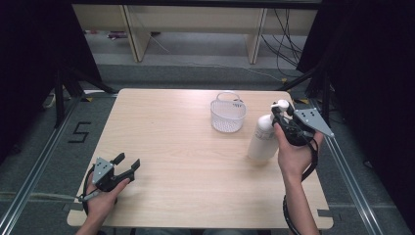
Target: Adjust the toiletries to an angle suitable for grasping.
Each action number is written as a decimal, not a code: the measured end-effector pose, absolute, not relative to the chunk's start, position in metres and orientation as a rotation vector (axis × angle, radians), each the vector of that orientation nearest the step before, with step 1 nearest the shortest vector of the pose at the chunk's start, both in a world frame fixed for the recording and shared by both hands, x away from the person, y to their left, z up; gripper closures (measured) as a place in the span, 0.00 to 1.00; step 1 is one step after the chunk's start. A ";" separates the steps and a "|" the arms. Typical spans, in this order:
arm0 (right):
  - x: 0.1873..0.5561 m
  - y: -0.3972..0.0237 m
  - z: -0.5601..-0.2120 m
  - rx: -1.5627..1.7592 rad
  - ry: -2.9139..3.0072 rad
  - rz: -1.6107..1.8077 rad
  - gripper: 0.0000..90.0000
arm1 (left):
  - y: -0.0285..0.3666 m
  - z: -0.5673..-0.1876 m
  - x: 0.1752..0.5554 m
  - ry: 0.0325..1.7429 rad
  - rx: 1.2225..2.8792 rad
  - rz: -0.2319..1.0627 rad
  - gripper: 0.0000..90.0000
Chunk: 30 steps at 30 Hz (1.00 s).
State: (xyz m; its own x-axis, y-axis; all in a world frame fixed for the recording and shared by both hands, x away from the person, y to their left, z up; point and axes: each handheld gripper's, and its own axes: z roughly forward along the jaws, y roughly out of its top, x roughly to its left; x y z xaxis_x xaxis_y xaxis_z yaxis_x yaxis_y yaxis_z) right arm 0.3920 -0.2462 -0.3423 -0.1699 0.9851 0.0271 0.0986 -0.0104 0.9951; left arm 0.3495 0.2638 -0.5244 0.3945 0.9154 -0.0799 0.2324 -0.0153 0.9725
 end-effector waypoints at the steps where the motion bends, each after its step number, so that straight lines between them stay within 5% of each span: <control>1: 0.392 -0.246 -0.342 1.215 1.400 1.301 0.67 | 0.264 -0.524 0.350 1.069 1.518 0.754 0.36; 30: 0.403 -0.226 -0.323 1.165 1.395 1.353 0.67 | 0.264 -0.524 0.349 1.082 1.527 0.751 0.35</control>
